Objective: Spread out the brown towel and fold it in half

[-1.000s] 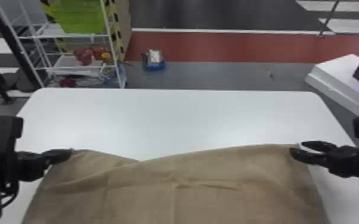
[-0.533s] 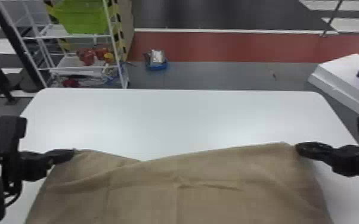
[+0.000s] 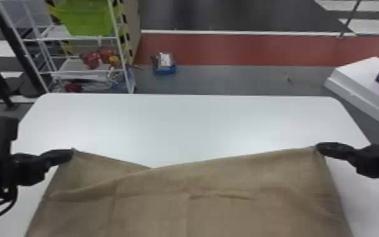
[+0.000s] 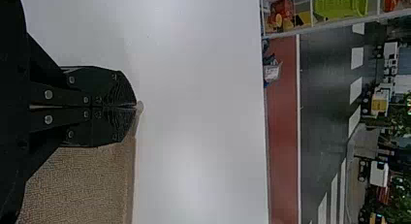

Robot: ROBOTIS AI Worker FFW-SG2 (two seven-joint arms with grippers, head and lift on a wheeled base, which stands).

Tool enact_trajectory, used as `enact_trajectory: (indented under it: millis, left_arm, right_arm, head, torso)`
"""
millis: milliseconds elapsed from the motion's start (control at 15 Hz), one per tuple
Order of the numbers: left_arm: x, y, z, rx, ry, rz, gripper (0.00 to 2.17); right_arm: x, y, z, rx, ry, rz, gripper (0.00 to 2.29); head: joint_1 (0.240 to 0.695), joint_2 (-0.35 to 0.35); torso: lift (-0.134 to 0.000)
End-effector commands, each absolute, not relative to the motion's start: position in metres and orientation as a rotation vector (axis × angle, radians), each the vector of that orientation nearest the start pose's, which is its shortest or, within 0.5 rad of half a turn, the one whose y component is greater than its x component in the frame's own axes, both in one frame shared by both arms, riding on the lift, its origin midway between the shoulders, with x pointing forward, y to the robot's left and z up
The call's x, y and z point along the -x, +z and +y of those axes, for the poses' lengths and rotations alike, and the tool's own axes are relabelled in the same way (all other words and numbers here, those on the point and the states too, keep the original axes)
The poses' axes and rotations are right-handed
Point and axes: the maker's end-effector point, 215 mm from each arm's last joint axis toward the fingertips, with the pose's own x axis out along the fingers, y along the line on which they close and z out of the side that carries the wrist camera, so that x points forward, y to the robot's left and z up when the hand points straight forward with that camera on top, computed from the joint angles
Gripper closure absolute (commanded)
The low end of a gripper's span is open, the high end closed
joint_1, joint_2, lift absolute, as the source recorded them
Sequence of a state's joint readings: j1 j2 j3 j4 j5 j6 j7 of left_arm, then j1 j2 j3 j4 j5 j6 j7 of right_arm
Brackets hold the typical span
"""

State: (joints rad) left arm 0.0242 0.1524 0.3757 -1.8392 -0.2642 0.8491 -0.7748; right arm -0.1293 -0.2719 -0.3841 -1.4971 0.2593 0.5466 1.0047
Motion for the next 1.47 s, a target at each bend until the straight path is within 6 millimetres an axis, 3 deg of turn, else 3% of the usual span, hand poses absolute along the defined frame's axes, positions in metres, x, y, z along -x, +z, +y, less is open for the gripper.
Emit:
enact_trajectory:
  millis: [0, 400, 1000, 1400]
  left_arm:
    - [-0.503, -0.42, 0.386, -0.021, -0.197, 0.625, 1.56]
    - [-0.508, -0.401, 0.411, 0.004, -0.134, 0.558, 1.56]
    - [-0.527, -0.385, 0.398, 0.008, -0.156, 0.513, 1.56]
    - [-0.519, -0.385, 0.403, 0.047, -0.16, 0.497, 1.56]
  right_arm:
    - [-0.539, -0.421, -0.404, 0.093, 0.426, 0.578, 1.42]
    - [-0.542, -0.413, -0.418, 0.102, 0.406, 0.583, 1.42]
    - [-0.558, -0.395, -0.415, 0.131, 0.389, 0.531, 1.42]
    - [-0.545, -0.384, -0.422, 0.137, 0.401, 0.482, 1.42]
  head:
    - [0.695, -0.011]
    - [0.695, -0.008]
    - [0.695, -0.011]
    - [0.695, -0.021]
  torso:
    - [-0.123]
    - [-0.123]
    - [-0.123]
    - [-0.123]
